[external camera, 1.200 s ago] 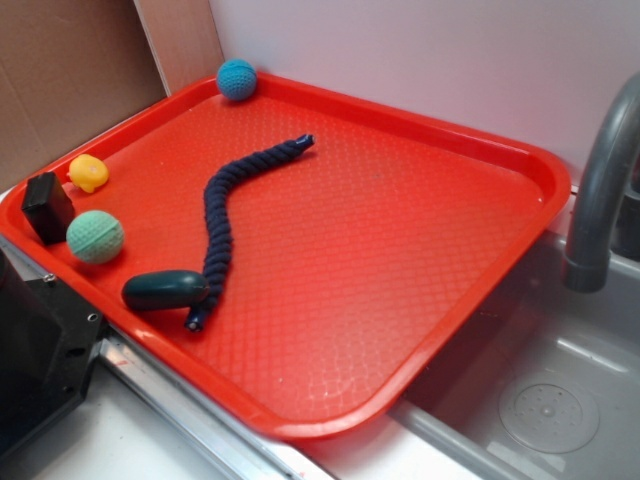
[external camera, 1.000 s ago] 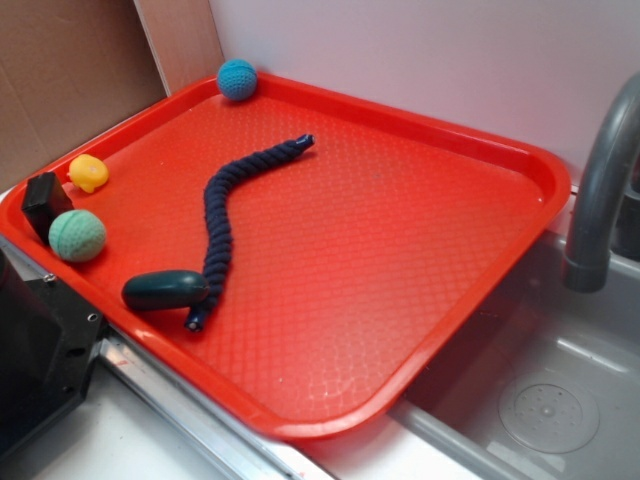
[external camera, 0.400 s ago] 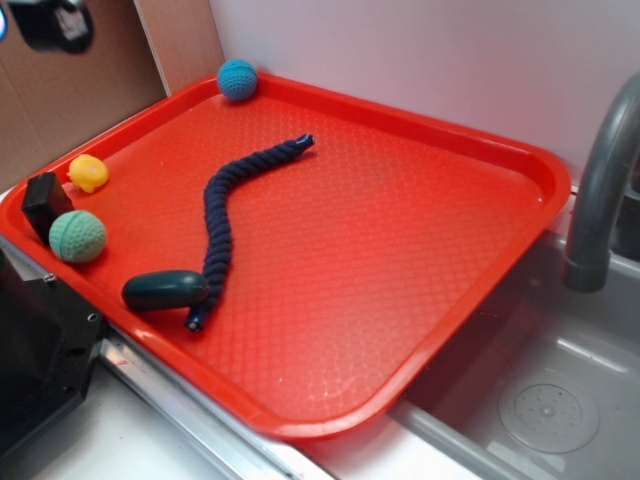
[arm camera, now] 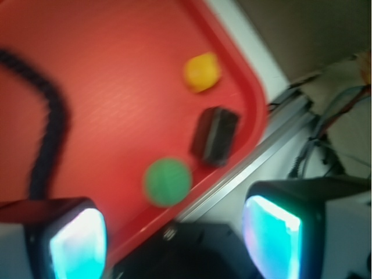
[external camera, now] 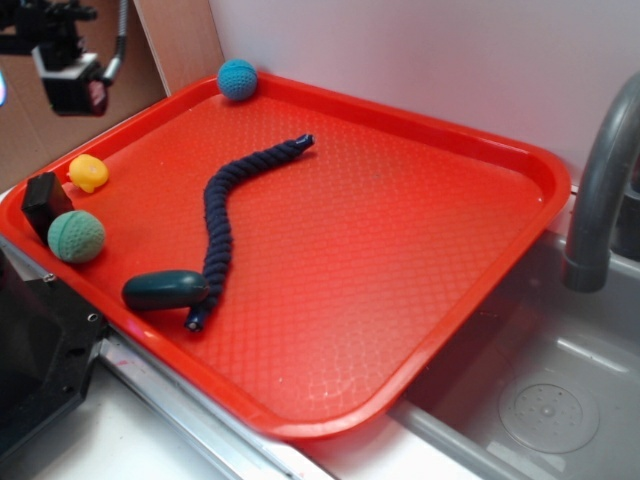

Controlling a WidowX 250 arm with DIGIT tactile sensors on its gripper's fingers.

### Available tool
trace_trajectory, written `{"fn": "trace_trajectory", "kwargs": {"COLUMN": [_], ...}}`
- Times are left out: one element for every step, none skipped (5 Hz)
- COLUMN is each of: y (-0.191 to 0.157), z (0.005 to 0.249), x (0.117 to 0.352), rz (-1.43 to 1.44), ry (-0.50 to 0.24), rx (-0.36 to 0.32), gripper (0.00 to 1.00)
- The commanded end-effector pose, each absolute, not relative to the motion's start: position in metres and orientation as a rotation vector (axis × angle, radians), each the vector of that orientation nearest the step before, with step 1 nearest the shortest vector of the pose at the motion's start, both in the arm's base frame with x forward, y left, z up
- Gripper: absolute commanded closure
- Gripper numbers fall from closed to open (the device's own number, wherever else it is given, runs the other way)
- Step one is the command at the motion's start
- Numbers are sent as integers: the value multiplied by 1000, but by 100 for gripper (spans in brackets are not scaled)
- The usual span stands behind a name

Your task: Grab the black box.

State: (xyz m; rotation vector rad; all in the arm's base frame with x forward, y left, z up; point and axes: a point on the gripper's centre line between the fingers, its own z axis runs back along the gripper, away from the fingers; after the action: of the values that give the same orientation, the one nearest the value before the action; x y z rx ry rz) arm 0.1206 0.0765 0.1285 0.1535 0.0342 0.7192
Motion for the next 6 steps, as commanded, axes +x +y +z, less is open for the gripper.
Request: {"fn": "trace_trajectory", "kwargs": {"y": [119,127,132,127,124,123], "z": [107,84,72,63,33,28], "x": [91,98,113,114,122,127], "rz": [728,678,703,691,653,589], "ry": [-128,-204,-215,-216,-149,-135], "rx": [197,94,49,41,27,30], "gripper": [0,0,0,0,0,0]}}
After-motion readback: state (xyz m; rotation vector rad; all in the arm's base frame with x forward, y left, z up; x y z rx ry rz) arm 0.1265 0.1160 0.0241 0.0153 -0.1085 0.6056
